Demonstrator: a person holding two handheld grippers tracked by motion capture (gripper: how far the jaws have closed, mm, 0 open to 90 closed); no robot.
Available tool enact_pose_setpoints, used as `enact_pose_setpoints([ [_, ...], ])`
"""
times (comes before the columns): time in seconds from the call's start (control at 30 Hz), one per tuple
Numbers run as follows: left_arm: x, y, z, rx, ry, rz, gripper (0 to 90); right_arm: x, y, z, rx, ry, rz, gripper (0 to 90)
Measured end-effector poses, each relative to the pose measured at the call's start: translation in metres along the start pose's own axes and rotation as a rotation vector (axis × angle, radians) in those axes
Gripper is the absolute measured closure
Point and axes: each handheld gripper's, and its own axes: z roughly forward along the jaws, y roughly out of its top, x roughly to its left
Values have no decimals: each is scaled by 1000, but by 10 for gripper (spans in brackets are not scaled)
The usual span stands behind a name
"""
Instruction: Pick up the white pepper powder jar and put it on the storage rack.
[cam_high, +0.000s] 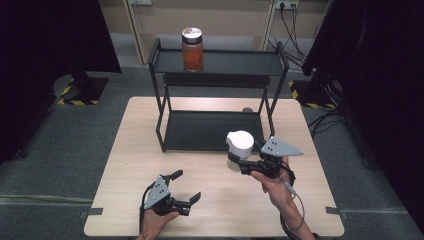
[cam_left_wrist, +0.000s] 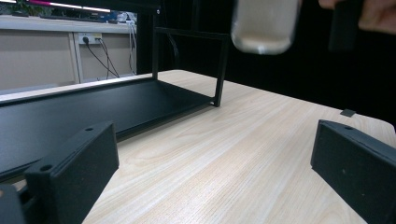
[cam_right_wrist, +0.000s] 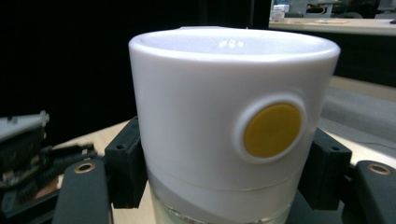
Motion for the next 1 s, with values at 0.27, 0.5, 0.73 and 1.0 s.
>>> enact_pose_setpoints([
  [0.27,0,0,0,5,0,-2,0,-4,43,8,-12,-3,-42,307],
  [0.5,0,0,0,5,-2,-2,0,-7,72,21,-17,16,-48,307],
  [0.73,1,0,0,3,3,-2,0,-7,92,32,-11,21,-45,307],
  [1.0,1,0,1,7,-2,-7,0,-9,115,40,-19,13,-49,307],
])
